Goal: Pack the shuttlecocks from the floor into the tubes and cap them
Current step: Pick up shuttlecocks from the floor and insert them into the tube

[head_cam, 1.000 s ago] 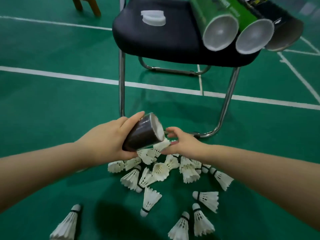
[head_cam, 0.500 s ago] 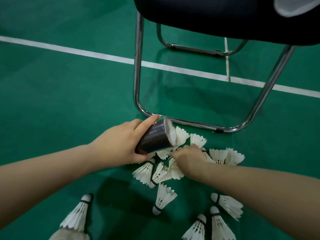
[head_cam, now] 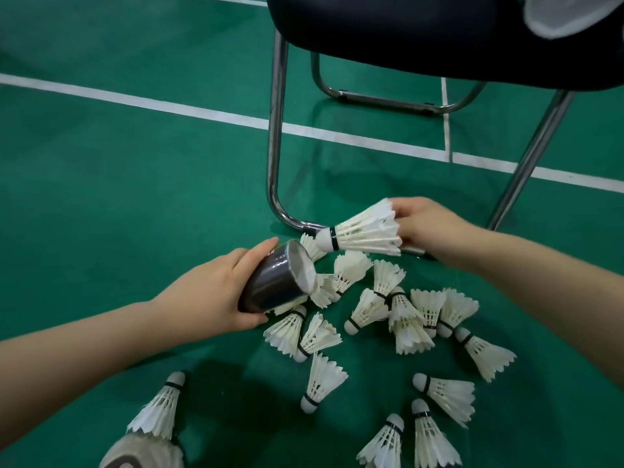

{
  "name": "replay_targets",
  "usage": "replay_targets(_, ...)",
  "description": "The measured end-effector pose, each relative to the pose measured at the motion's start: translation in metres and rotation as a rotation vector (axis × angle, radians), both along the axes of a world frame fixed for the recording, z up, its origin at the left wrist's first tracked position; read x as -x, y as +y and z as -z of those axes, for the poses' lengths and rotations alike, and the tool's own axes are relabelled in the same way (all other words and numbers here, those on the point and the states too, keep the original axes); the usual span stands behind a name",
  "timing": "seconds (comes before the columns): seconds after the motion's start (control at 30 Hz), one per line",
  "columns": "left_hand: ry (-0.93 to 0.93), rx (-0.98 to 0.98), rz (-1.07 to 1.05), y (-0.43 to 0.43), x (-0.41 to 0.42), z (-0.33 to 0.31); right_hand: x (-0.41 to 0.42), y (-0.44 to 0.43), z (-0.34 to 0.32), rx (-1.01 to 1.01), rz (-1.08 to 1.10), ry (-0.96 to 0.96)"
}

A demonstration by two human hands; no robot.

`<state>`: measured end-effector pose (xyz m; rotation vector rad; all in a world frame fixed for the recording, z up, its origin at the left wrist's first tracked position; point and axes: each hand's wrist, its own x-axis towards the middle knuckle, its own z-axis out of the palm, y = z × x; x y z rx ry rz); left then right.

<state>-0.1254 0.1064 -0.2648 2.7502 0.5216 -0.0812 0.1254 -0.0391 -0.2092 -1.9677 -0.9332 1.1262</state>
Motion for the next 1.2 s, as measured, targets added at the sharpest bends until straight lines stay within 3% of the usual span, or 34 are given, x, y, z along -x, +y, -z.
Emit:
replay_targets(0.1,-0.062,0.002,0.017,-0.007,-0.007,-0.004,0.02,0.005,0.001,0.042,-0.108,-0.097)
replay_targets(0.27,-0.108,-0.007,0.054,-0.022,-0.013,-0.014,0.047,0.013,0.013,-0.013,-0.048,-0.135)
replay_targets(0.4,-0.11,0.02,0.034,-0.026,-0.011,-0.018,0.058,0.006,0.014,-0.28,0.104,-0.206)
replay_targets(0.5,-0.102,0.037,0.016,-0.025,-0.008,-0.019,0.059,-0.003,0.002,-0.422,0.023,-0.174)
replay_targets(0.6,-0.099,0.022,0.017,-0.023,-0.005,-0.018,0.065,-0.011,-0.007,-0.21,-0.289,-0.142)
replay_targets(0.7,-0.103,0.003,0.049,-0.025,-0.005,-0.017,0.072,-0.012,-0.004,0.044,-0.573,-0.226)
replay_targets(0.87,-0.098,-0.109,0.184,-0.032,-0.009,-0.014,0.087,-0.004,0.002,0.305,-0.728,-0.17)
replay_targets(0.93,-0.056,-0.099,0.192,-0.032,-0.008,-0.011,0.091,-0.004,0.007,0.277,-0.685,-0.136)
replay_targets(1.1,-0.051,-0.024,-0.021,-0.023,-0.008,-0.012,0.068,-0.005,0.02,-0.202,-0.187,0.012)
replay_targets(1.2,0.015,-0.028,-0.08,-0.02,-0.002,-0.008,0.044,-0.006,0.037,-0.193,0.052,-0.066)
